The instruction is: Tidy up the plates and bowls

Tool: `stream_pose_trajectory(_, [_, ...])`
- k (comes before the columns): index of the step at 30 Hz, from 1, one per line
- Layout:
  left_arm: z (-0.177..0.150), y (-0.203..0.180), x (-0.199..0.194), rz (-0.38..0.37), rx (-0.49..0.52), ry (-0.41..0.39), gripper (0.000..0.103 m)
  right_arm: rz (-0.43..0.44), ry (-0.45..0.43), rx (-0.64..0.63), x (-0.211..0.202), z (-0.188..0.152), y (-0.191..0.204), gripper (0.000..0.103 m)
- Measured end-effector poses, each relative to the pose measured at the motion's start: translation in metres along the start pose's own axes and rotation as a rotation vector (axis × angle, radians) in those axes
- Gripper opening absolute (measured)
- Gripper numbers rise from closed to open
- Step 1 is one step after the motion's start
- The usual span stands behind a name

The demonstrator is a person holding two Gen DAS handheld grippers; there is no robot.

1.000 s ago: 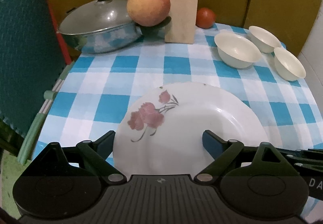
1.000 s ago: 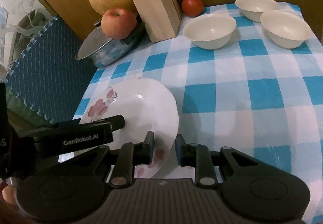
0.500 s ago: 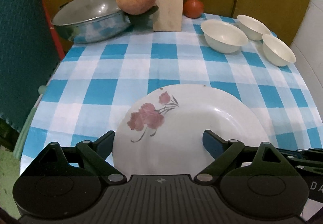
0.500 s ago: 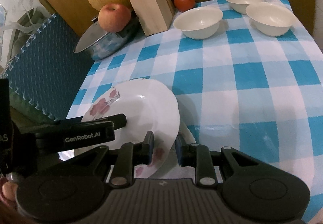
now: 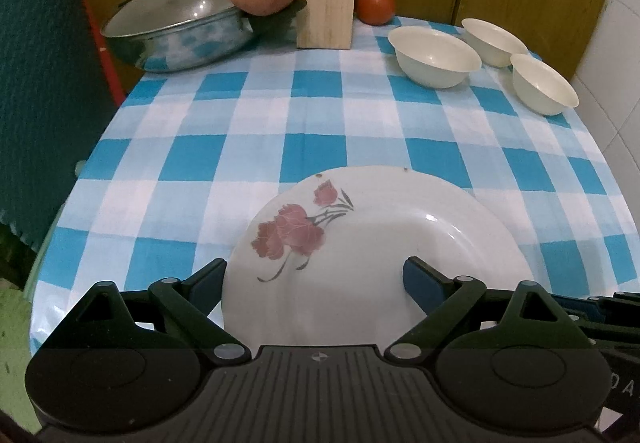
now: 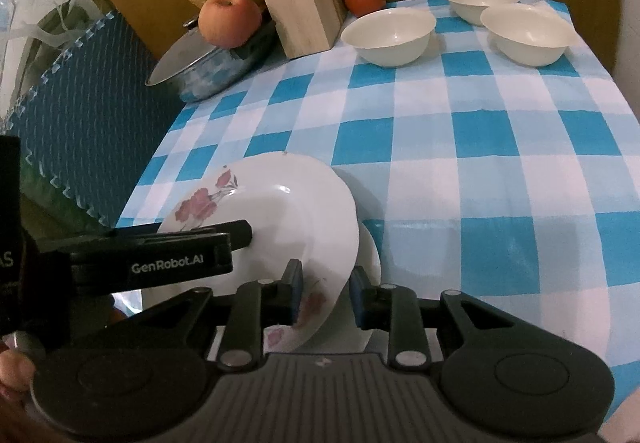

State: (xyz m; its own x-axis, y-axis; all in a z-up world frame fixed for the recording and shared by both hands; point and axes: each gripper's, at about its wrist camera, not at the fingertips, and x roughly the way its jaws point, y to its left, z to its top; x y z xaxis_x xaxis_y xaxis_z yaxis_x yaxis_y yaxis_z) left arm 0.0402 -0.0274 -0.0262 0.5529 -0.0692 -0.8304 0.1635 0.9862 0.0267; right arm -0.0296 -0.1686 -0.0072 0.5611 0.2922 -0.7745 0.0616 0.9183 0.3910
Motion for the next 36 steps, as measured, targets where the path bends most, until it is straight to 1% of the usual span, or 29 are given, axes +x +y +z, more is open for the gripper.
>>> stream_pose_trajectory(17, [-0.013, 0.0, -0.001, -0.012, -0.028, 0.017, 0.097, -0.023, -0.013, -0.026, -0.003, -0.013, 0.003, 0.027])
stream_pose_trajectory(27, [-0.017, 0.001, -0.002, -0.022, -0.044, 0.021, 0.098, -0.062, -0.044, -0.086, -0.006, -0.022, 0.012, 0.03])
stream_pose_trajectory(36, [-0.018, 0.001, -0.002, -0.025, -0.049, 0.02, 0.098, -0.064, -0.048, -0.088, -0.007, -0.022, 0.011, 0.03])
